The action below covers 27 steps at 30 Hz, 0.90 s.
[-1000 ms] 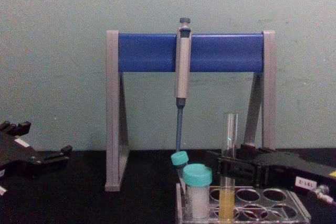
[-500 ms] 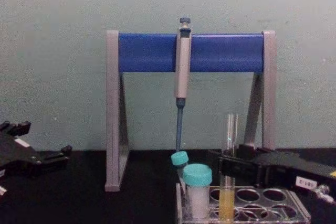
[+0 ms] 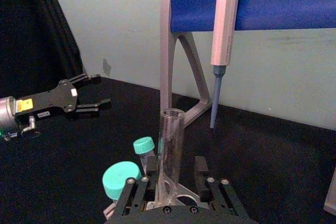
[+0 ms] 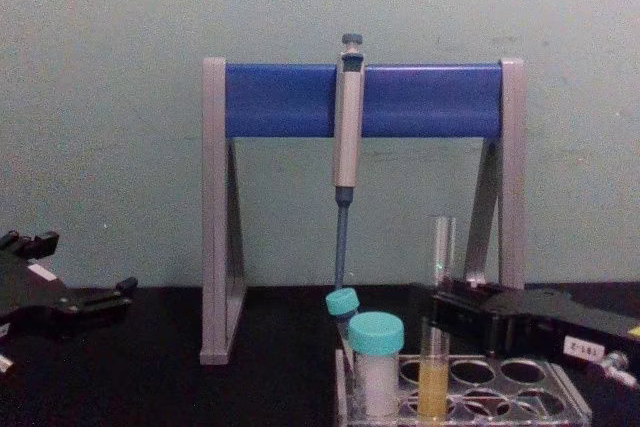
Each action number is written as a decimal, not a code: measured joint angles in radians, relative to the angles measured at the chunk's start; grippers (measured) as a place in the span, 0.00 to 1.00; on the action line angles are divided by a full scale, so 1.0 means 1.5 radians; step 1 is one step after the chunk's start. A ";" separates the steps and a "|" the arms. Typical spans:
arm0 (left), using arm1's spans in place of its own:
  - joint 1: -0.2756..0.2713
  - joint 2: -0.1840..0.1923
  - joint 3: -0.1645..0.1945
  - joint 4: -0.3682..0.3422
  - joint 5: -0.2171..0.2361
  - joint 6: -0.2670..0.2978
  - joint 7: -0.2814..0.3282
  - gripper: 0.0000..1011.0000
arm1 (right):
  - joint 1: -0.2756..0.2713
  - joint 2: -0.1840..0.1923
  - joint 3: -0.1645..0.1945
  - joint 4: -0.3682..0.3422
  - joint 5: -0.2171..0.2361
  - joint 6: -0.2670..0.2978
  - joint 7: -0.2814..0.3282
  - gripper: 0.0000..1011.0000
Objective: Pick up the test tube from the test tube rack, shake it, then place it back into the test tube rack.
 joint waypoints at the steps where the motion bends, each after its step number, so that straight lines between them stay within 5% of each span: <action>1: 0.000 0.000 0.000 0.000 0.000 0.000 0.000 0.99 | 0.000 0.000 0.000 0.000 0.000 0.000 0.000 0.44; 8: 0.000 0.000 0.000 0.000 0.000 0.000 0.000 0.99 | 0.000 0.000 0.000 0.000 0.001 0.000 0.000 0.23; 27: 0.000 0.000 0.000 0.000 0.000 0.000 0.000 0.99 | -0.002 0.002 -0.002 -0.003 -0.009 -0.015 0.003 0.23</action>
